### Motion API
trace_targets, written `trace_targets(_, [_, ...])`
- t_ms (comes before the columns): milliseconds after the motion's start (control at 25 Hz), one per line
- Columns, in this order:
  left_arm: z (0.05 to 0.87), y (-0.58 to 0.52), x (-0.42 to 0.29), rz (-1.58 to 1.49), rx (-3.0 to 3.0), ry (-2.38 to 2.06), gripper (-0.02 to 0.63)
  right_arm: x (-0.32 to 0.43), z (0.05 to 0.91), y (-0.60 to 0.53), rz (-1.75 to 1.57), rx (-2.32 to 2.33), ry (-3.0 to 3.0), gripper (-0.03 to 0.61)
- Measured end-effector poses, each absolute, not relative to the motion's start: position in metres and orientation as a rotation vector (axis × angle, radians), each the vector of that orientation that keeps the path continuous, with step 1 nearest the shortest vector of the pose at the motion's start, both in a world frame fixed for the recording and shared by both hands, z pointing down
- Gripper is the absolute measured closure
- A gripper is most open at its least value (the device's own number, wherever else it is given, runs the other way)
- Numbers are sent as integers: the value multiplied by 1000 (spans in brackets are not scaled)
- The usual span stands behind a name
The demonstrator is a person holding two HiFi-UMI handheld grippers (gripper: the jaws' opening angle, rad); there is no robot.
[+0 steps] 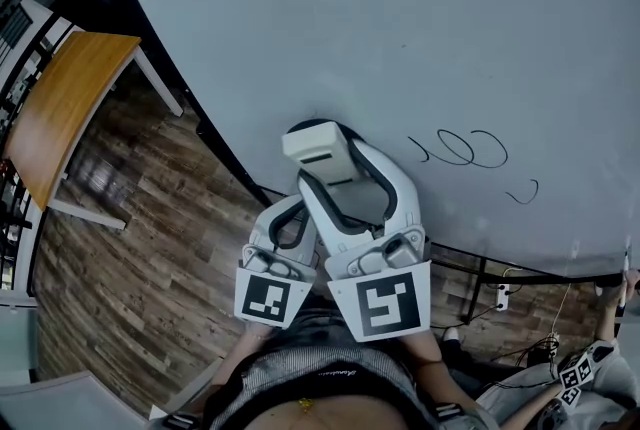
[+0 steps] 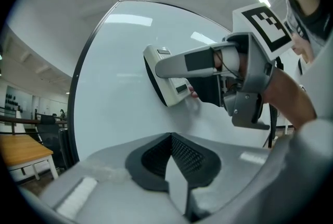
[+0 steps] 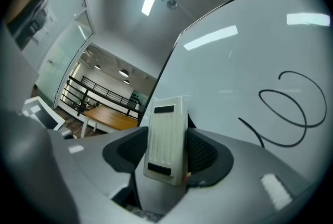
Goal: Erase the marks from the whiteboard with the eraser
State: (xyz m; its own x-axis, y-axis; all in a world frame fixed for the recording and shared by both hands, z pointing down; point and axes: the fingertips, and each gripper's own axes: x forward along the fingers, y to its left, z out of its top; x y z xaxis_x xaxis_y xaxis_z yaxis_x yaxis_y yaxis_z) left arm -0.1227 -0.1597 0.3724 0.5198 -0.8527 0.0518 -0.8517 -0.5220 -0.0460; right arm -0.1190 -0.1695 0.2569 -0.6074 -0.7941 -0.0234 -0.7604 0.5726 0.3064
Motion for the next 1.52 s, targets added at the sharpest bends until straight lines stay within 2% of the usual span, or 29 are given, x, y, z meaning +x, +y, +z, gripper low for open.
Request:
trace_targets(760, [378, -150, -49, -124, -2796, 1431, 614, -46, 278, -153, -376, 1360, -2613, 337])
trace_targets(1080, [378, -139, -47, -146, -2774, 1450, 614, -46, 274, -154, -427, 1367, -2602, 337])
trace_targets(1520, [371, -139, -64, -129, -2659, 1620, 614, -50, 219, -150, -578, 1311, -2747, 336])
